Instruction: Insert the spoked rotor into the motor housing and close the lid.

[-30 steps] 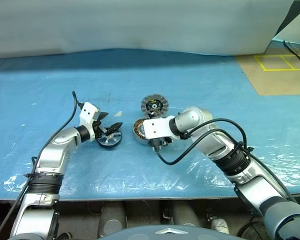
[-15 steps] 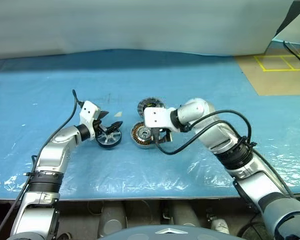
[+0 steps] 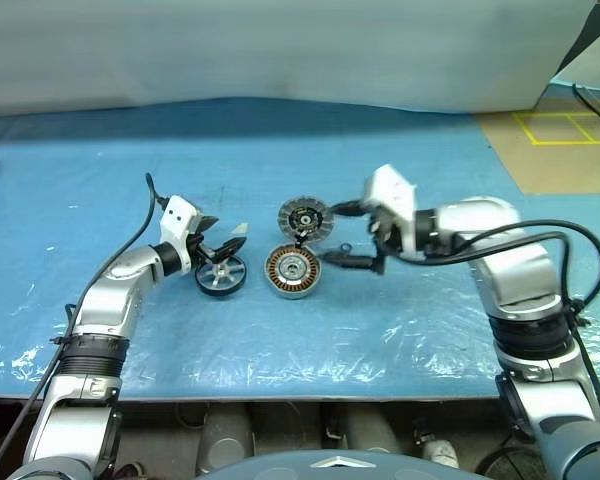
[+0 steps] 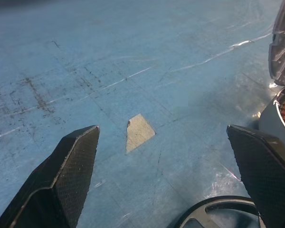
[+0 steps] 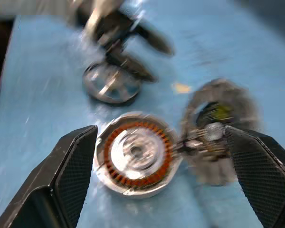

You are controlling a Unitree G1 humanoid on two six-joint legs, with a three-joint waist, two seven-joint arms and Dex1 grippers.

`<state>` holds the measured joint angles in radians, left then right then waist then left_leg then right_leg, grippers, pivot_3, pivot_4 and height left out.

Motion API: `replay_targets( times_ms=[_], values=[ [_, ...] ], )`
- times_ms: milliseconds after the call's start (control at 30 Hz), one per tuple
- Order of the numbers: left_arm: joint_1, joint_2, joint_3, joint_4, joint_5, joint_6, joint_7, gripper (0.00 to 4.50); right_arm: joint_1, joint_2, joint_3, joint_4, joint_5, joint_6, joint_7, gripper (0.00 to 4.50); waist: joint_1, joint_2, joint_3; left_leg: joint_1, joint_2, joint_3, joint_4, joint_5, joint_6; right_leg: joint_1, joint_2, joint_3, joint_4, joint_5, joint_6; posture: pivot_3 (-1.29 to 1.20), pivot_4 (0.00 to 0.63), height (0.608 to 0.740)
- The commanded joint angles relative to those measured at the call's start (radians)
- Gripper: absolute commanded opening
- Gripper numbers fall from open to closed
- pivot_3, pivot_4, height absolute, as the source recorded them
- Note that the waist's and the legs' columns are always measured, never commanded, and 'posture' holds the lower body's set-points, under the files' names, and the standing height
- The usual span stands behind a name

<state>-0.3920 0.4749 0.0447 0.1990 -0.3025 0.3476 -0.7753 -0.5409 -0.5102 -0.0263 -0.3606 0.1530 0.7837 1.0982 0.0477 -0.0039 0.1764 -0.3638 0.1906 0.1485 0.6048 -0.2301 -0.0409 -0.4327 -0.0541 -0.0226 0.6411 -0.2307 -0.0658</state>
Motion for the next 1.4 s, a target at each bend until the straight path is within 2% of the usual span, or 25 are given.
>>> replay_targets(
  times_ms=[33,133,267,467,700,933,1067,1300,1367,1400],
  values=[
    [-0.023,0.017,0.01,0.01,0.004,-0.036,-0.021,4.5,0.07,-0.057,-0.045,0.095,-0.021,-0.13,-0.071,4.48,0.0,0.0,0.0,0.001,0.0,0.0,0.0,0.0,-0.001,0.001,0.0,0.0,0.0,0.0,0.0,0.0,0.15,0.74],
    [-0.033,0.023,0.011,0.027,0.003,-0.048,-0.04,4.5,0.107,-0.071,-0.051,0.201,0.011,-0.163,-0.086,4.48,-0.004,0.0,0.0,0.004,-0.001,0.0,-0.001,-0.001,-0.003,0.004,0.0,0.0,-0.001,0.0,0.0,0.0,0.15,0.74],
    [-0.047,0.029,0.012,0.049,0.002,-0.062,-0.055,4.5,0.106,-0.012,-0.01,0.381,-0.03,-0.282,-0.194,4.48,-0.008,0.0,0.0,0.005,-0.002,0.0,-0.001,-0.001,-0.003,0.004,0.0,0.0,-0.001,0.0,0.0,0.0,0.15,0.74],
    [-0.05,0.025,0.013,0.049,0.001,-0.067,-0.058,4.5,0.08,0.062,0.04,0.529,-0.053,-0.402,-0.274,4.48,-0.006,0.0,0.0,0.005,-0.002,0.0,-0.003,0.001,0.0,0.004,0.0,0.0,-0.002,0.0,0.0,0.0,0.15,0.74],
    [-0.028,0.022,0.013,0.02,-0.011,-0.059,-0.066,4.5,0.056,0.084,0.107,0.606,-0.095,-0.487,-0.317,4.48,-0.004,0.0,0.0,0.005,-0.001,0.0,-0.004,0.001,0.0,0.004,0.0,0.0,-0.003,0.0,0.0,0.0,0.15,0.74],
    [-0.021,0.014,0.009,0.028,-0.009,-0.07,-0.067,4.5,0.095,0.067,0.147,0.586,-0.106,-0.49,-0.304,4.48,-0.004,0.0,0.0,0.004,-0.001,0.0,-0.005,0.001,0.0,0.004,0.0,0.0,-0.004,0.0,0.0,0.0,0.15,0.74],
    [-0.02,0.009,0.007,0.036,-0.005,-0.076,-0.067,4.5,0.109,0.06,0.149,0.589,-0.106,-0.488,-0.31,3.56,-0.005,0.0,0.0,0.005,-0.001,0.0,-0.005,0.001,0.0,0.004,0.0,0.0,-0.004,0.0,0.0,0.0,0.15,0.74],
    [-0.021,0.01,0.008,0.045,0.0,-0.085,-0.064,4.5,0.105,0.059,0.149,0.615,-0.101,-0.469,-0.311,1.06,-0.005,0.0,0.0,0.005,-0.001,0.0,-0.005,0.001,0.0,0.004,0.0,0.0,-0.004,0.0,0.0,0.0,0.15,0.74],
    [-0.018,0.012,0.009,0.041,0.001,-0.085,-0.062,4.5,0.102,0.06,0.149,0.621,-0.1,-0.461,-0.312,0.61,-0.005,0.0,0.0,0.005,-0.001,0.0,-0.006,0.001,0.0,0.004,0.0,0.0,-0.004,0.0,0.0,0.0,0.15,0.74],
    [-0.018,0.012,0.01,0.04,0.002,-0.086,-0.061,4.5,0.1,0.06,0.149,0.623,-0.1,-0.459,-0.313,0.61,-0.005,0.0,0.0,0.005,-0.001,0.0,-0.006,0.001,0.0,0.004,0.0,0.0,-0.004,0.0,0.0,0.0,0.15,0.74]
  ],
)
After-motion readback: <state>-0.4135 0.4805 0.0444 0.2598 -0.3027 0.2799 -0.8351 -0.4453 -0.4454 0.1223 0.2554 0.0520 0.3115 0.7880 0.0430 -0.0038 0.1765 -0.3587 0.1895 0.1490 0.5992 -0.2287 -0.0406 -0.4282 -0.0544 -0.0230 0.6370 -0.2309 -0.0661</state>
